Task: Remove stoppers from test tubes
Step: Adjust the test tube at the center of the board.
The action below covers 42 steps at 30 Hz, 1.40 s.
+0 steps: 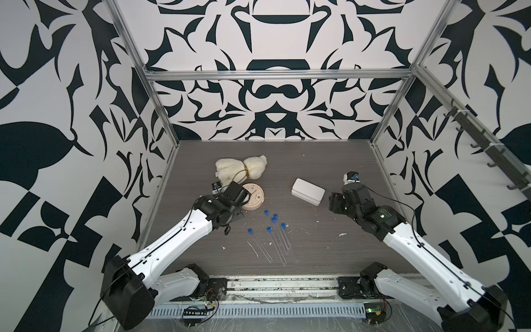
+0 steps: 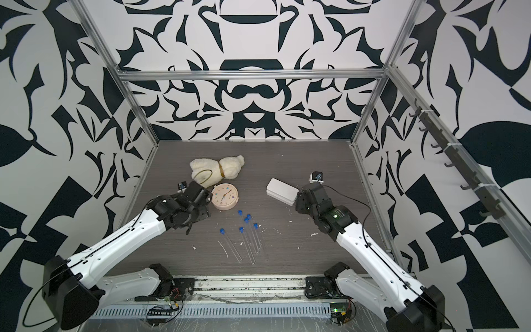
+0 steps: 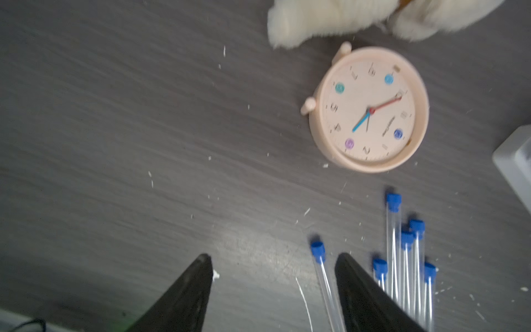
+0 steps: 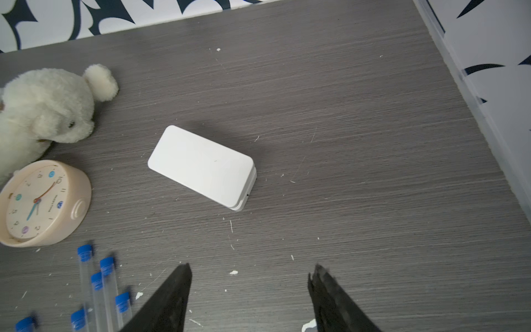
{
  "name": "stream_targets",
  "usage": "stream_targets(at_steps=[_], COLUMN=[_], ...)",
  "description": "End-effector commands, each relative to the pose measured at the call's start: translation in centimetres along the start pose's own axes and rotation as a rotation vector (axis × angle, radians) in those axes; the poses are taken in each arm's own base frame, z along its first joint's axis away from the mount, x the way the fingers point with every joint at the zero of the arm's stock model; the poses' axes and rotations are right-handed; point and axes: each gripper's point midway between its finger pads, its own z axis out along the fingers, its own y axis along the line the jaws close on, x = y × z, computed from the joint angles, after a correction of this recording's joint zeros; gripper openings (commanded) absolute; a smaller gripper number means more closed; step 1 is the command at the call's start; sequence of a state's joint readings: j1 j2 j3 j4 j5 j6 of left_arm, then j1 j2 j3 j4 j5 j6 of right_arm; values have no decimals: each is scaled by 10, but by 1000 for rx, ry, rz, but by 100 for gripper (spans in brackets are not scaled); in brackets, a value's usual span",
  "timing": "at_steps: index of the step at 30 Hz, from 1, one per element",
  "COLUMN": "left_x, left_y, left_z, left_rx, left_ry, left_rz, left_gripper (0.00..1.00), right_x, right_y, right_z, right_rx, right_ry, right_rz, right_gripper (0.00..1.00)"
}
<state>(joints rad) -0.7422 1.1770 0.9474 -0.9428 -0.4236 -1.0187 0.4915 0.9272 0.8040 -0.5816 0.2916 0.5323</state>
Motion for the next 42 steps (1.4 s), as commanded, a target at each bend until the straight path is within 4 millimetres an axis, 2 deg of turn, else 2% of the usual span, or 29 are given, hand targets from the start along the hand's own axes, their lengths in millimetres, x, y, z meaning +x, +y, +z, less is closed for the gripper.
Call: stream_targets(at_steps=[1,4,6,9,12,15,18,26,42], left_x=[36,65,93,124,136,141,146,153,166], left_y=[12,0,-11,-23,-40,-54,-59,-58,-57], left_z=[-4,-10,-7,-7,-5,3,11,24,49], left_rx=[-107,-122,-154,-172,-166,-164,-164,-135,-124], left_ry=[83,135,188,236,231,227,235,241,291], left_rz=[-69,-64,-45,-41,-17,-1,-1,-2,32], left_gripper=[73,73,74,75,75,72,69,64,56], right_x=[15,23,29,37,44,48,50,59,58], right_y=[-2,-3,-5,-6,-6,-5,-6,6,18], right_z=[-2,-2,-2,-2,-1,0,0,2,4], right_rx=[-13,-21,-26,-42,-62,-74,-76,-136,-132], right_ry=[39,53,64,73,74,69,70,105,119], right_rz=[32,32,32,44,55,54,46,41,-1], right_gripper=[67,67,67,67,66,64,62,54,52])
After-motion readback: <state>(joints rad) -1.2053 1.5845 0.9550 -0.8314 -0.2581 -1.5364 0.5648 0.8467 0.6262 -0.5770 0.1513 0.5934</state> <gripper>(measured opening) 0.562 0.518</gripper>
